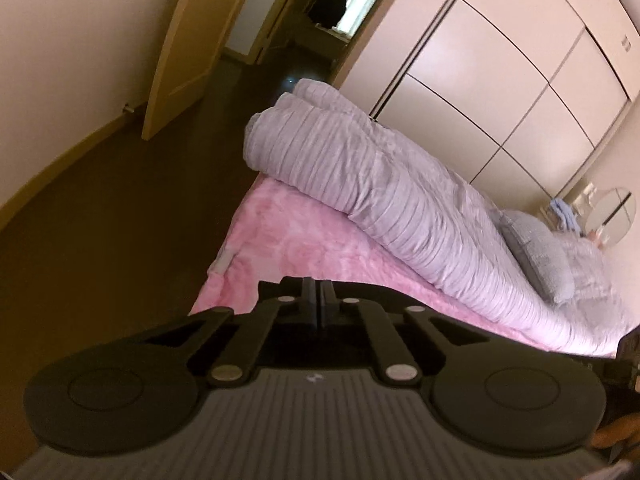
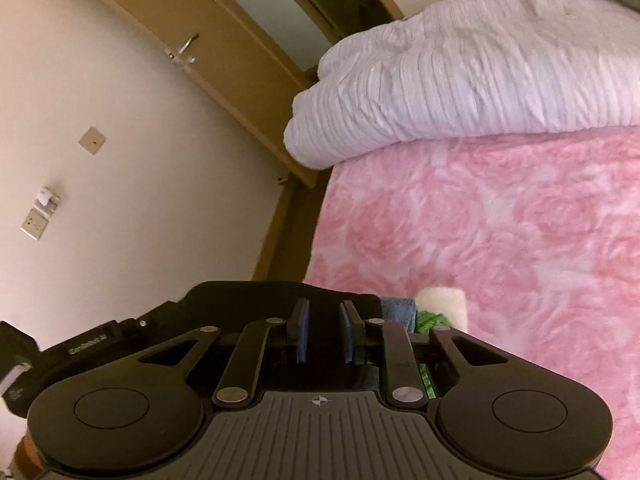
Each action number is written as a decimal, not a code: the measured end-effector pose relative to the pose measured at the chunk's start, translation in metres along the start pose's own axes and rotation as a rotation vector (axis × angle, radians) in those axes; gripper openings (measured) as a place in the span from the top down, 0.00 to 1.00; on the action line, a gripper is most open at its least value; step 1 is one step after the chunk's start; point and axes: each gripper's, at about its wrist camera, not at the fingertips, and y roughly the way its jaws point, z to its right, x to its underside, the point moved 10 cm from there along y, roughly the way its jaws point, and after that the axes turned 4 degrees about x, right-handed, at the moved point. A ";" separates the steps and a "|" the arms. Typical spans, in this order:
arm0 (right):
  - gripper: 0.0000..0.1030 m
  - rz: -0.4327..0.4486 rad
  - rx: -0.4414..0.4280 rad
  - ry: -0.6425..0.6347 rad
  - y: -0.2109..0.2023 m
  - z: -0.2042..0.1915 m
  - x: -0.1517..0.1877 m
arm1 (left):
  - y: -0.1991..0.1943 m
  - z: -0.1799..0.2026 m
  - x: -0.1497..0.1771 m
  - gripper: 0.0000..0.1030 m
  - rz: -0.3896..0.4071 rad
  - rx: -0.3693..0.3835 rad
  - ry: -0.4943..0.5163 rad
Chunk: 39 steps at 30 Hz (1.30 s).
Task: Fold clothes
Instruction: 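Lower the pants onto the blue towel atop the stack and open both tools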
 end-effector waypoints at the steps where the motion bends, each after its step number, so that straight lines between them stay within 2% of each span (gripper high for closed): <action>1: 0.80 0.003 0.007 -0.020 0.000 -0.003 -0.001 | -0.005 0.000 -0.001 0.96 0.003 -0.002 -0.006; 6: 0.80 0.031 0.065 -0.145 -0.021 -0.019 -0.007 | -0.028 -0.001 -0.003 0.96 0.017 -0.013 -0.037; 10: 0.80 0.077 0.080 -0.250 -0.068 -0.039 0.006 | -0.050 0.000 -0.002 0.84 0.021 -0.024 -0.067; 11: 0.80 0.072 0.075 -0.265 -0.079 -0.045 0.014 | -0.061 0.002 0.006 0.78 0.007 -0.032 -0.085; 13: 0.80 0.067 0.062 -0.311 -0.098 -0.059 0.035 | -0.082 0.006 0.021 0.78 -0.020 -0.051 -0.105; 17: 0.80 0.036 0.103 -0.412 -0.119 -0.068 0.086 | -0.105 0.017 0.054 0.75 -0.094 -0.117 -0.021; 20: 0.80 -0.024 0.113 -0.418 -0.118 -0.066 0.118 | -0.103 0.010 0.076 0.72 -0.158 -0.173 -0.038; 22: 0.80 -0.061 0.116 -0.393 -0.111 -0.062 0.129 | -0.103 0.011 0.079 0.72 -0.173 -0.197 -0.055; 25: 0.79 -0.088 0.138 -0.359 -0.107 -0.061 0.125 | -0.109 0.022 0.072 0.71 -0.183 -0.239 -0.016; 27: 0.79 -0.070 0.135 -0.332 -0.116 -0.067 0.116 | -0.116 0.030 0.067 0.70 -0.185 -0.272 0.027; 31: 0.79 -0.025 0.128 -0.303 -0.142 -0.078 0.112 | -0.141 0.052 0.063 0.70 -0.156 -0.337 0.099; 32: 0.78 -0.025 0.132 -0.302 -0.148 -0.080 0.114 | -0.147 0.057 0.064 0.66 -0.145 -0.347 0.114; 34: 0.77 -0.030 0.134 -0.302 -0.159 -0.082 0.122 | -0.160 0.068 0.068 0.60 -0.133 -0.369 0.140; 39: 0.72 -0.043 0.143 -0.316 -0.185 -0.084 0.145 | -0.189 0.089 0.085 0.58 -0.092 -0.453 0.169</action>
